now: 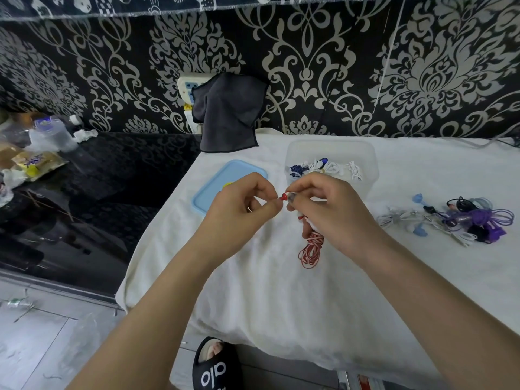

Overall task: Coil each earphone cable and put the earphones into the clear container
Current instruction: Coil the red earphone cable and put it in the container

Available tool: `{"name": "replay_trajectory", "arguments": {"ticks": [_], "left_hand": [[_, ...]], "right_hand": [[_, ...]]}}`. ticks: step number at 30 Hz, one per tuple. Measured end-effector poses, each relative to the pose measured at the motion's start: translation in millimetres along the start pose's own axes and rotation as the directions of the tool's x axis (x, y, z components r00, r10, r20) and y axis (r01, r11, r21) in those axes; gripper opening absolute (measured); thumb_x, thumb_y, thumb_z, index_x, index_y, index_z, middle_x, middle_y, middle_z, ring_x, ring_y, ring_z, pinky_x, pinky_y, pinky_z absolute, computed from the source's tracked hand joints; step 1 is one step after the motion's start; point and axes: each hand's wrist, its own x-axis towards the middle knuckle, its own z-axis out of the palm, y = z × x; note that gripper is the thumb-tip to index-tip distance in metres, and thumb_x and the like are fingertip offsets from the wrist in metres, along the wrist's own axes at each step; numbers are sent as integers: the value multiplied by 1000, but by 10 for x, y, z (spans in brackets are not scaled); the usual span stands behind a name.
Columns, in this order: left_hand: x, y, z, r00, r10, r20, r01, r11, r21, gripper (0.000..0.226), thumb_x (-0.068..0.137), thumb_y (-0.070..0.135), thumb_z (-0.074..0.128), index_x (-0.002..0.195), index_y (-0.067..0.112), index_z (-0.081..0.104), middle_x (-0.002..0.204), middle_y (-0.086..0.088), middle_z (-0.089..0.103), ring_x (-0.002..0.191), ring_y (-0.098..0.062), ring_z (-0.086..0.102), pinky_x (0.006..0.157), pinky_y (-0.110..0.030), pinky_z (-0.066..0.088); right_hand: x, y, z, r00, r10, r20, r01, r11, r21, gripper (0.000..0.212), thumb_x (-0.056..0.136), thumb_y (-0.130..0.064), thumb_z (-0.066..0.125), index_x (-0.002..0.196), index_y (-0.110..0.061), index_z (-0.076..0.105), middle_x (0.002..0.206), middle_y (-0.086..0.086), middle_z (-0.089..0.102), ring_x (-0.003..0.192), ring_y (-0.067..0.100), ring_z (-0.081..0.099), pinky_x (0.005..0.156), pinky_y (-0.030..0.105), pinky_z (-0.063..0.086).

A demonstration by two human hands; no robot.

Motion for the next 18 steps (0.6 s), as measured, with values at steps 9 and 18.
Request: {"name": "replay_trajectory", "arguments": {"ticks": [9,18], "left_hand": [[15,5,-3,1000,11,7,-11,999,-30,10,91,11,72,90,17,64,72,20,65,52,-8,41,53,-19,36],[41,0,13,999,26,-24,-27,998,-62,12,90,12,73,92,20,64,88,6,72,55,-13,44,54,-26,41]], "right_hand": [[17,11,-3,999,-17,-28,17,1000,-7,4,93,-16,65,92,-17,68,81,-2,73,48,19,61,57,31,54],[21,-13,-18,999,13,-36,-13,1000,20,4,93,-17,66,92,-15,69,79,0,73,50,19,60,62,42,58]]}}
